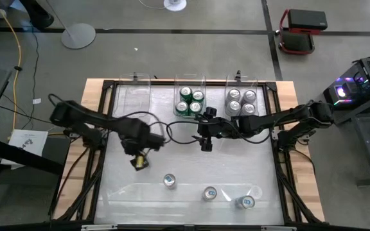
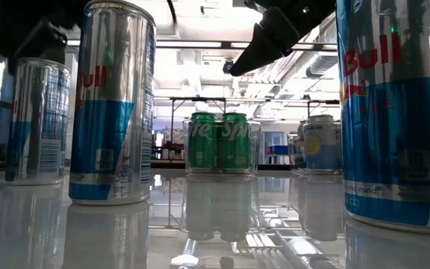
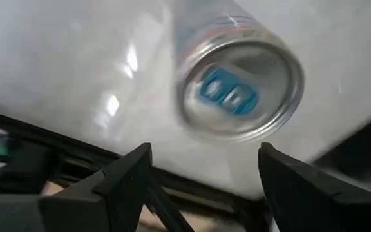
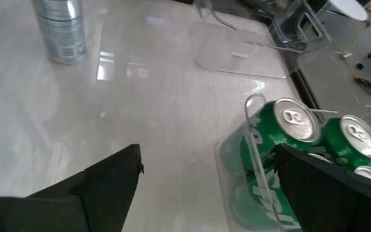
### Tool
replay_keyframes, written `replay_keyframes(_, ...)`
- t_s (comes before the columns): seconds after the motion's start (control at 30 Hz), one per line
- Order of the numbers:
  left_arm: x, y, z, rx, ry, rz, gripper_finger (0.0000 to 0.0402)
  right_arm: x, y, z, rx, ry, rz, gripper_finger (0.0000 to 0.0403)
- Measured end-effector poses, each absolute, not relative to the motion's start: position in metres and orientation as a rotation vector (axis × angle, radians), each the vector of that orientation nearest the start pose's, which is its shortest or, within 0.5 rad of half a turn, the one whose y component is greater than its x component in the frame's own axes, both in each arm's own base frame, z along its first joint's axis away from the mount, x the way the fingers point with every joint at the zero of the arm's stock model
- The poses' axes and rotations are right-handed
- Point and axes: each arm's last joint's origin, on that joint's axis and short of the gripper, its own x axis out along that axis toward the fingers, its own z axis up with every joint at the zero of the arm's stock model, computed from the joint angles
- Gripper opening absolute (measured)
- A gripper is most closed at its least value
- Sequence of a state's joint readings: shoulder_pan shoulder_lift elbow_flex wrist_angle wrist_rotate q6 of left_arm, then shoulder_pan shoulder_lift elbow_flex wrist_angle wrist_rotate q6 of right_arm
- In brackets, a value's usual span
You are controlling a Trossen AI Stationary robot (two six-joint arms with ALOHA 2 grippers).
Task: Sort soda cans
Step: Put the top left blue can into the left transparent bin
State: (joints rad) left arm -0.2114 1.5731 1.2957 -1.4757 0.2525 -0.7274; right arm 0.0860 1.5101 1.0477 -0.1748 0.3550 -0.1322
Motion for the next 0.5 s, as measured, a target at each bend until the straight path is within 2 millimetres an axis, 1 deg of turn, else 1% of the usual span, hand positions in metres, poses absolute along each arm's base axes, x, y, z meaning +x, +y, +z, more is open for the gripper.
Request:
replay_keyframes(0.13, 0.222, -0.074, 0.291, -0.393, 1.626, 0.332, 0.0264, 0.326, 0.019, 0.255, -0.260, 0.637, -0.186, 0.0344)
replay_keyframes(0.2, 0.209, -0.082, 0.301, -0.291, 1.547, 0.282, 0.0264, 0.327, 0.019, 0.255, -0.258, 0.633, -0.185, 0.0344)
replay_keyframes(0.27, 0.197, -0.090, 0.305, -0.167, 1.510, 0.210, 0.0264, 0.327, 0.019, 0.255, -0.255, 0.633, -0.187, 0.0344)
replay_keyframes(0.37, 0.189, -0.100, 0.299, -0.029, 1.437, 0.143, 0.0264, 0.327, 0.019, 0.256, -0.247, 0.628, -0.189, 0.0344)
replay_keyframes(0.43, 0.189, -0.104, 0.289, 0.057, 1.383, 0.130, 0.0264, 0.327, 0.019, 0.256, -0.220, 0.620, -0.198, 0.0344)
replay_keyframes(0.5, 0.189, -0.107, 0.276, 0.105, 1.374, 0.095, 0.0265, 0.327, 0.019, 0.256, -0.198, 0.619, -0.205, 0.0344)
